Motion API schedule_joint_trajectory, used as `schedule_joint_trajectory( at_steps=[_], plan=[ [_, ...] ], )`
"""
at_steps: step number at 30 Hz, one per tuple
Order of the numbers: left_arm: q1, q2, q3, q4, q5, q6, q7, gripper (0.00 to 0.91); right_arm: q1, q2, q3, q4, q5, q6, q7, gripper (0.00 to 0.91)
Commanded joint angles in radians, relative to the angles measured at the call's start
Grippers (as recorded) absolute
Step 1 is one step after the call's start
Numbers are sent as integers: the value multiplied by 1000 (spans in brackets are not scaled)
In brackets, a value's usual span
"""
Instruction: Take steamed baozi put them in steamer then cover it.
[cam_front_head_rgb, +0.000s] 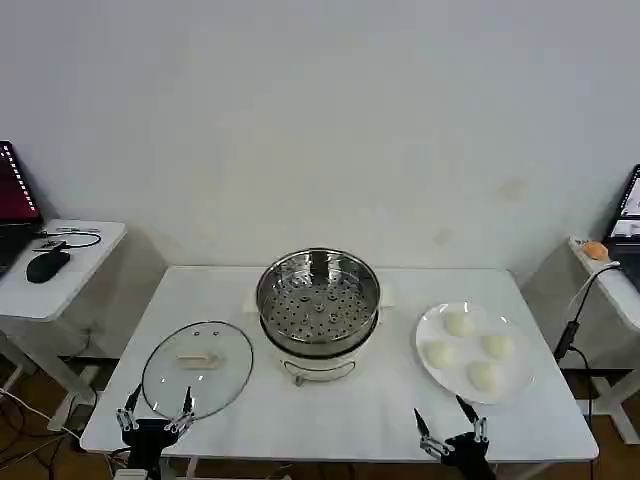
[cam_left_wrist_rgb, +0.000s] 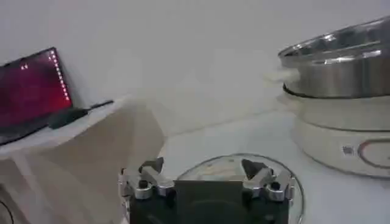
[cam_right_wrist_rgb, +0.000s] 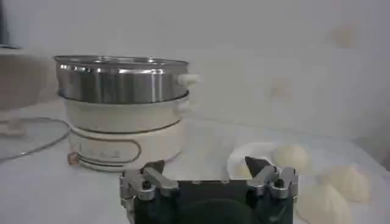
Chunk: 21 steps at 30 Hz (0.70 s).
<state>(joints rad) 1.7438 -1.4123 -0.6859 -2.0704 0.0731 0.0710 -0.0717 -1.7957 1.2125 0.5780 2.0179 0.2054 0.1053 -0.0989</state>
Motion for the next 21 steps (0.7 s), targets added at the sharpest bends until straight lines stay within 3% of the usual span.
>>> schedule_joint_trajectory(
  at_steps=[1, 4, 8, 13, 18, 21],
  plan=[
    [-6, 19, 9, -81, 23, 161, 12, 907, 82, -77, 86, 15, -7, -126, -28, 907],
    [-15, 37, 23, -133, 104, 230, 36, 907, 156, -163, 161, 0, -12, -205, -71, 907],
    [-29, 46, 2, -157, 121, 218, 95, 907, 233, -278, 212, -26, -51, -287, -133, 907],
    [-59, 55, -8, -131, 138, 184, 110, 907, 399, -471, 210, -131, -202, -390, -309, 907],
    [-74, 52, -3, -111, 132, 175, 94, 907, 582, -628, 138, -298, -442, -366, -483, 907],
    [-78, 51, 1, -103, 141, 171, 87, 907, 712, -699, 56, -391, -552, -323, -560, 907]
  ],
)
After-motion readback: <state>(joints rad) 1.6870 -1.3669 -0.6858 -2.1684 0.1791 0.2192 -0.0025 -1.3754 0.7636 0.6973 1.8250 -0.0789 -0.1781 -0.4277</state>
